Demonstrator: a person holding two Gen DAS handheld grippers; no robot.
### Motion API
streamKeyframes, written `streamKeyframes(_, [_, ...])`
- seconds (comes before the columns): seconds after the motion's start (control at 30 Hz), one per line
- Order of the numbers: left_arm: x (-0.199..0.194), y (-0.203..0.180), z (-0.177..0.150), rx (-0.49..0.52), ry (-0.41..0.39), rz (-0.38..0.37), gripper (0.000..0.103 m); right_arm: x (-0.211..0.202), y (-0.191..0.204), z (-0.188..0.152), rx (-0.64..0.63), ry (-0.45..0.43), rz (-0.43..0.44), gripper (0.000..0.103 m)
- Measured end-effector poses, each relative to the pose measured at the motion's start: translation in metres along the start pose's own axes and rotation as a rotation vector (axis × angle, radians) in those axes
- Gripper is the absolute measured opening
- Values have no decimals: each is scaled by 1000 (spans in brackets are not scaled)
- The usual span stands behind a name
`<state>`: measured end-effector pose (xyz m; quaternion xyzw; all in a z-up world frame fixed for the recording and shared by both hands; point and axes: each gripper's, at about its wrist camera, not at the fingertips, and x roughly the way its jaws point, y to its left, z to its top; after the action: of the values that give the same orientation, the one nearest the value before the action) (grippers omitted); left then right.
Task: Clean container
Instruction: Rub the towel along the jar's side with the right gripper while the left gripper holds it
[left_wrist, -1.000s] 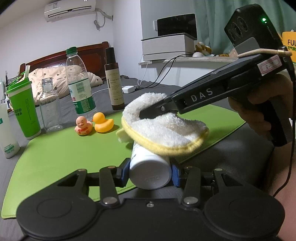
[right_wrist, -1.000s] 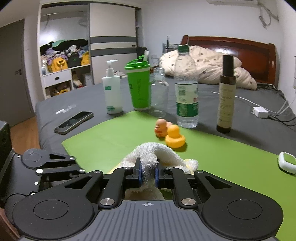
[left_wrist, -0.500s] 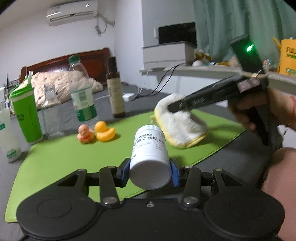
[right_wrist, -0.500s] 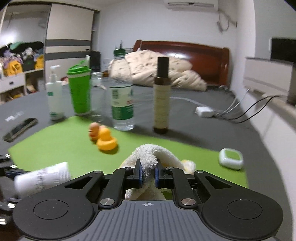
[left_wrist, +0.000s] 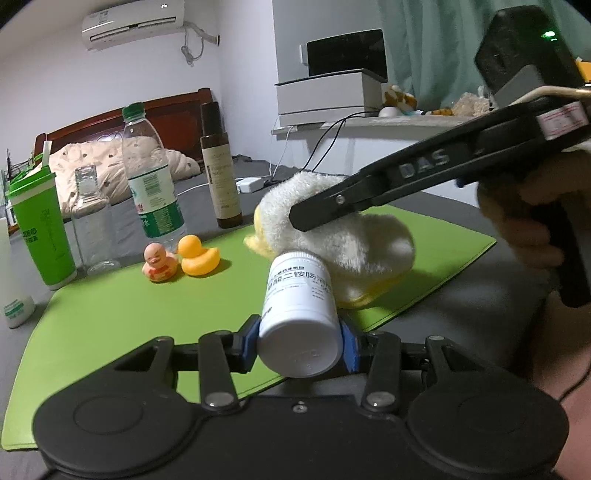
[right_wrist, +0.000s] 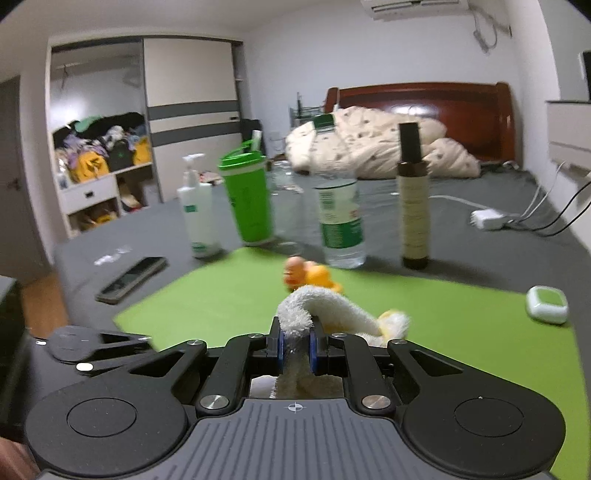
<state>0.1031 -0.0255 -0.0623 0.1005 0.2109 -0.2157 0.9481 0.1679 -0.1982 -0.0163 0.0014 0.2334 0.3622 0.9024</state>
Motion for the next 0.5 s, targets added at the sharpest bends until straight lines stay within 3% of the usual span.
streamKeyframes(0.5, [2, 4, 0, -5, 8, 24, 43, -9, 34, -9, 22, 45, 182, 12])
